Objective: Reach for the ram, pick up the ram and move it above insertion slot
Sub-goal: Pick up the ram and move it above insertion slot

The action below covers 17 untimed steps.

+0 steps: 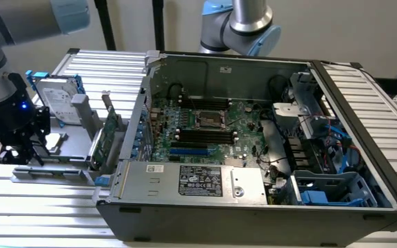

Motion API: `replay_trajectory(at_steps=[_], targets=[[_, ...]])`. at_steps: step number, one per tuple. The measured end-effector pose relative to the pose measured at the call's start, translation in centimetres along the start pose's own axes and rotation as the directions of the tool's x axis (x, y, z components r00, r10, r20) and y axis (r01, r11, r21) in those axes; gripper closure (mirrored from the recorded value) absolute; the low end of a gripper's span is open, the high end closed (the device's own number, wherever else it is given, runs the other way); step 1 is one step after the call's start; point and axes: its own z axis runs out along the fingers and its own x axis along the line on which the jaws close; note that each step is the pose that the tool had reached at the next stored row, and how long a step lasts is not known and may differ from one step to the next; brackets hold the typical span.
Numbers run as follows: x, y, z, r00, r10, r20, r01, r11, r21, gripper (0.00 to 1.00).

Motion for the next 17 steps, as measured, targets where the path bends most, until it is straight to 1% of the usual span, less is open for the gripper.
replay_trajectory(at_steps=[5,9,17], targets=[[0.3,-0.06,0.92,0.9999,-0.013,0.0001,0.013,0.9999,0.0002,0.69],[0.3,-0.09,1.61,0.9997,-0.026,0.0001,0.026,0.9997,0.0002,0.69],[0.3,0.06,2.48,0.9986,-0.053,-0.0003,0.053,0.9986,0.0003,0.69]])
